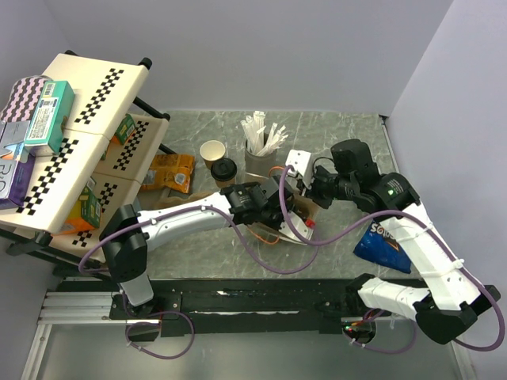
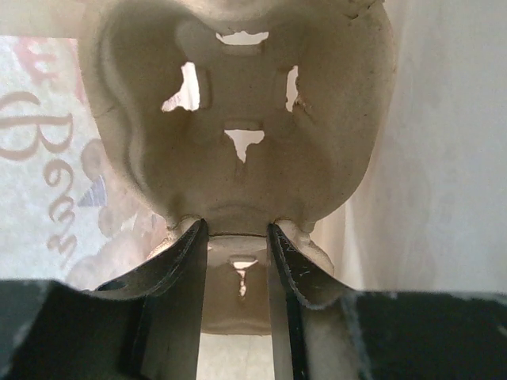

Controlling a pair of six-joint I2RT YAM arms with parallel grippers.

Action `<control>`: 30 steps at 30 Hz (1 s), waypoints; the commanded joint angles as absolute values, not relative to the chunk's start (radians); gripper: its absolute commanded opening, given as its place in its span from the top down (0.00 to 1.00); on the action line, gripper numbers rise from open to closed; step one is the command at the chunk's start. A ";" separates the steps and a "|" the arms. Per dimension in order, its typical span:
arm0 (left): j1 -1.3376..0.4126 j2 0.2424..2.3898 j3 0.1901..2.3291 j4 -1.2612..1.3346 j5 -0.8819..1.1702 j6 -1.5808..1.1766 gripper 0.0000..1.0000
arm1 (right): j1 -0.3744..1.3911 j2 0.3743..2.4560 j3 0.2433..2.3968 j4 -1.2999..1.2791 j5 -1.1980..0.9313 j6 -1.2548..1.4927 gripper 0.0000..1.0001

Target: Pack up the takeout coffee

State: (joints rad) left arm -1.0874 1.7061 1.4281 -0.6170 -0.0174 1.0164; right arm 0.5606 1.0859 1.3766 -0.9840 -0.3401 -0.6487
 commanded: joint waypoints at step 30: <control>-1.075 1.789 1.272 -0.371 -0.035 1.052 0.84 | 0.657 1.042 1.394 -0.971 -0.440 -0.641 1.00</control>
State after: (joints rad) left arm -1.0832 1.7504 1.2827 -0.3611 -0.0242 1.0348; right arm 0.6376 1.0687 1.3670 -1.0378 -0.3668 -0.6811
